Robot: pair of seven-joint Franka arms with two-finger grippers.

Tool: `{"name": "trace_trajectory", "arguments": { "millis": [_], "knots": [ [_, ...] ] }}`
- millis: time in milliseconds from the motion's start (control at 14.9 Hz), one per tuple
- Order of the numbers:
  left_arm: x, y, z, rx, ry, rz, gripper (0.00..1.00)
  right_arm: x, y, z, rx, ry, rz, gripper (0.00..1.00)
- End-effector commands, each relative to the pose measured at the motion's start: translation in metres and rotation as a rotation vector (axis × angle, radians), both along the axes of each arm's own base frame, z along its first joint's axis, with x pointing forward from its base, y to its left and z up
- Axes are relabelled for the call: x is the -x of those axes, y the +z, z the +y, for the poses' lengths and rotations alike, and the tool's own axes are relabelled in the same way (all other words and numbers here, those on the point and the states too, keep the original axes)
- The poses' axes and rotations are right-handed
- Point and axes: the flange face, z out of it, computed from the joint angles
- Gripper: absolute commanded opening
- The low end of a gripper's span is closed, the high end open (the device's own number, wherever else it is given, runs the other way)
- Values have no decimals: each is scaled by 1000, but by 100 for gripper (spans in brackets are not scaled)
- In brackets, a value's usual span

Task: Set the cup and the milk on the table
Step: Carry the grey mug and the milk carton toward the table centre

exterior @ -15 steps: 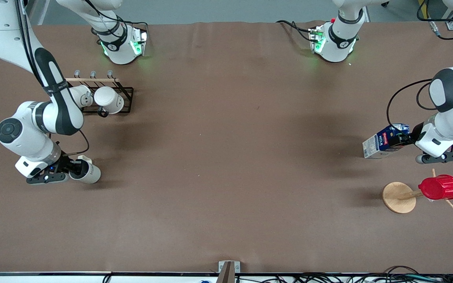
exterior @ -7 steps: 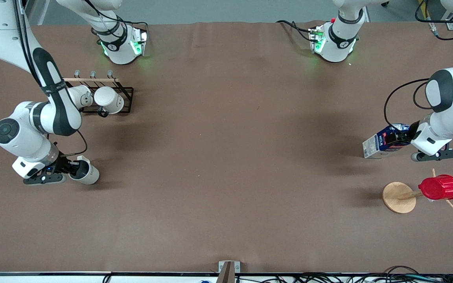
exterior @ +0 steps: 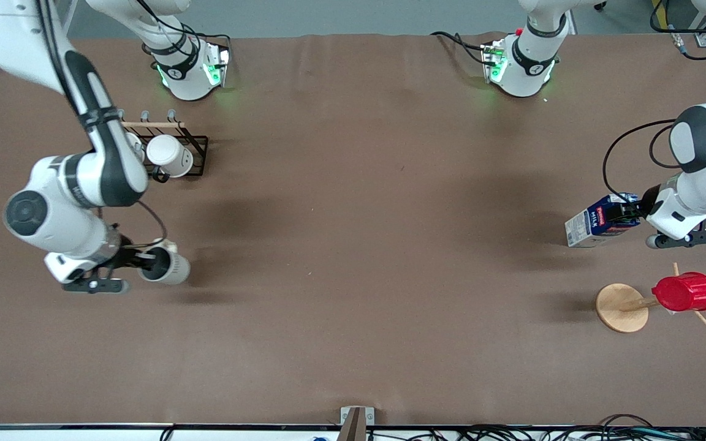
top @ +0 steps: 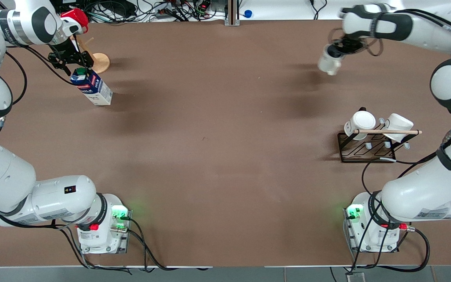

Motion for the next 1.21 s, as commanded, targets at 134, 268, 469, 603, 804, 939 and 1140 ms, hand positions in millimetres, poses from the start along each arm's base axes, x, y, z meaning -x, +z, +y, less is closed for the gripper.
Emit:
{"name": "trace_trajectory", "arguments": {
  "millis": [134,268,469,603,804,939,1140],
  "knots": [
    [9,2,-9,-5,-15,11,76,37,23,190,-65,-99,1,0],
    [8,-9,-22,0,-30,29,69,60,16,262,-78,-142,10,0],
    [8,-11,-21,2,-34,31,61,85,3,335,-69,-228,3,0],
    [6,-8,-20,3,-47,26,30,102,-19,364,-37,-264,4,0],
    [1,-1,-20,1,-50,9,20,122,-39,387,-1,-277,-14,0],
    [-9,16,-23,-3,-60,-26,20,122,-43,389,-8,-292,-31,0],
    [-27,48,-54,1,-92,-44,19,130,-51,398,-13,-271,-37,0]
  ]
}}
